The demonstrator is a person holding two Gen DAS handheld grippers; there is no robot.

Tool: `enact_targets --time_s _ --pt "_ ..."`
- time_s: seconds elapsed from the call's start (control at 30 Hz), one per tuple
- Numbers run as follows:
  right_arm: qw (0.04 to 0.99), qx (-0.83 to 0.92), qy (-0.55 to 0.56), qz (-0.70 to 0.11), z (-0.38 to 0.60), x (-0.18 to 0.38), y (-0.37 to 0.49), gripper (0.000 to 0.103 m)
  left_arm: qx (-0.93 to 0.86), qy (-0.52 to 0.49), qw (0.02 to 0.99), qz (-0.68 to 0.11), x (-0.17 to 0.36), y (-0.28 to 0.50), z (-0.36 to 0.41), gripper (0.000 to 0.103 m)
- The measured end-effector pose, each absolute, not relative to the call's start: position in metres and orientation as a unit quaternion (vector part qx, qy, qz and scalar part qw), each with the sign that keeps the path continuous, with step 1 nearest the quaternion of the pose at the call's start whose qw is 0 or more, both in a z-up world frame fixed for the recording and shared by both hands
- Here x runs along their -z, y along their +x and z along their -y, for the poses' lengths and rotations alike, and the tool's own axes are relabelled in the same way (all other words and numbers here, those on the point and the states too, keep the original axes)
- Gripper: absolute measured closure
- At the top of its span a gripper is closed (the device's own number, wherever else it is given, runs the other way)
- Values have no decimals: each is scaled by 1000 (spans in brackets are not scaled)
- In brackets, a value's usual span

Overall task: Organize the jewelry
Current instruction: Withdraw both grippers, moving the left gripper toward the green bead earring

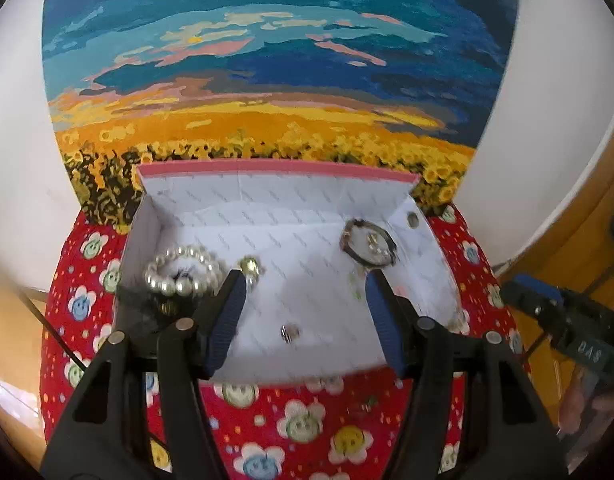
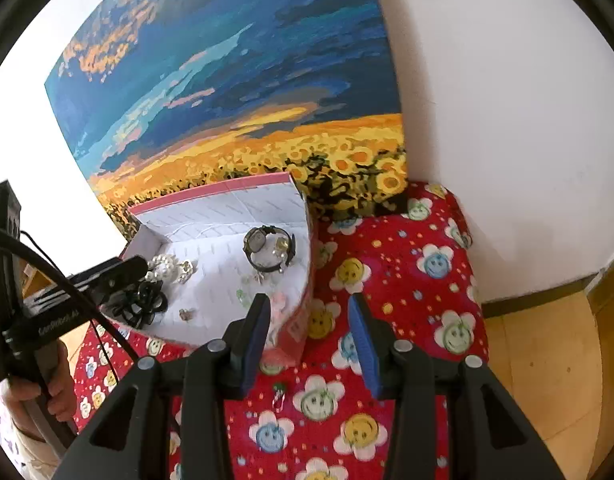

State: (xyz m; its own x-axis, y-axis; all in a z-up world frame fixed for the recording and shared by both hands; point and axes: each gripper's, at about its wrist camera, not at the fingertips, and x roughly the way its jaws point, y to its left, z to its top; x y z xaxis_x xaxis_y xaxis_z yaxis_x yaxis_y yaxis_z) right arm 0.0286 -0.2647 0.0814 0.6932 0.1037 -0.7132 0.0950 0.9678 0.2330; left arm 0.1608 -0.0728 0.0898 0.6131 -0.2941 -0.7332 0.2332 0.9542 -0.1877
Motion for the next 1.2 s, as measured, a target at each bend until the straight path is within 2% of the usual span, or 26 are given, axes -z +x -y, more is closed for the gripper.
enact_targets --time_s 0.3,0.57,1.03,1.1,1.13,1.2 --pt "912 8 136 -387 274 -86 -7 56 144 -32 887 -437 -76 123 76 48" --pt "903 8 99 -418 273 -76 -22 56 158 34 878 -451 -51 97 104 48" --pt "897 -4 79 -434 280 -47 -18 56 201 107 868 -441 -14 98 147 49" --pt "897 -9 76 -436 281 -44 -17 56 206 113 865 -444 -8 100 149 54" --pt "896 -11 75 -438 282 -42 -15 56 208 115 863 -447 -5 102 150 67" --pt "894 -14 75 -441 282 -39 -13 56 222 107 862 -443 -4 101 148 73"
